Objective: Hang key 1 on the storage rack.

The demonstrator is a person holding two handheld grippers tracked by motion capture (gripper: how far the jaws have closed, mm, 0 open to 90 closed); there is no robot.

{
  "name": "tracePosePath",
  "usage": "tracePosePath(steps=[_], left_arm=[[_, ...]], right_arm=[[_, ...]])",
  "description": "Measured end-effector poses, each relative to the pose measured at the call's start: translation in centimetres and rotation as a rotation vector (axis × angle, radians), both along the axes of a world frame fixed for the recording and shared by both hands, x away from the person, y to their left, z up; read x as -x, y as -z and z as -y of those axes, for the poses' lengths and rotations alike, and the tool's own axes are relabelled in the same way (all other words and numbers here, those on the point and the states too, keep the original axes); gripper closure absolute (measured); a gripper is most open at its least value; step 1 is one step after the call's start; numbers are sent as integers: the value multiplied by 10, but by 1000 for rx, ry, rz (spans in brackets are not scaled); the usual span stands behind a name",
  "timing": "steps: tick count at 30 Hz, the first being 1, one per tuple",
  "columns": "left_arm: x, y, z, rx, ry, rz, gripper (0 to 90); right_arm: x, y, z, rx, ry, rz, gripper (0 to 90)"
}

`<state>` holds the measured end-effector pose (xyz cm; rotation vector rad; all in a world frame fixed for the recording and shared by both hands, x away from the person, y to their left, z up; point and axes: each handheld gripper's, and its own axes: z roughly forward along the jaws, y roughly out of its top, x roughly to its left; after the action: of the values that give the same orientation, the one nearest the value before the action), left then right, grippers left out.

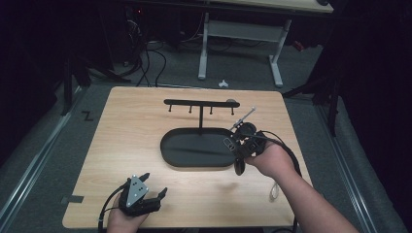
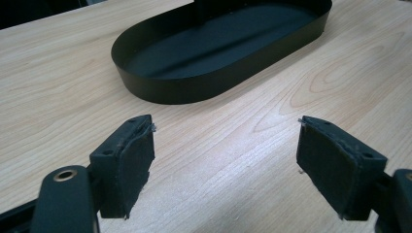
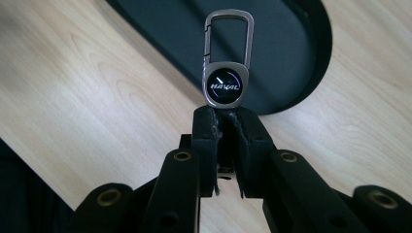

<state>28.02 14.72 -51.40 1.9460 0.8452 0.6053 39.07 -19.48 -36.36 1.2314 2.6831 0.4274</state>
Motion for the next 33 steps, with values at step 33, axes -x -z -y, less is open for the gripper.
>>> tracePosePath(steps=[33], left_arm=[[0,0,-5,2,-7,-15,223]], right_arm=[[-42,-29,-30,-47,23,71,808]])
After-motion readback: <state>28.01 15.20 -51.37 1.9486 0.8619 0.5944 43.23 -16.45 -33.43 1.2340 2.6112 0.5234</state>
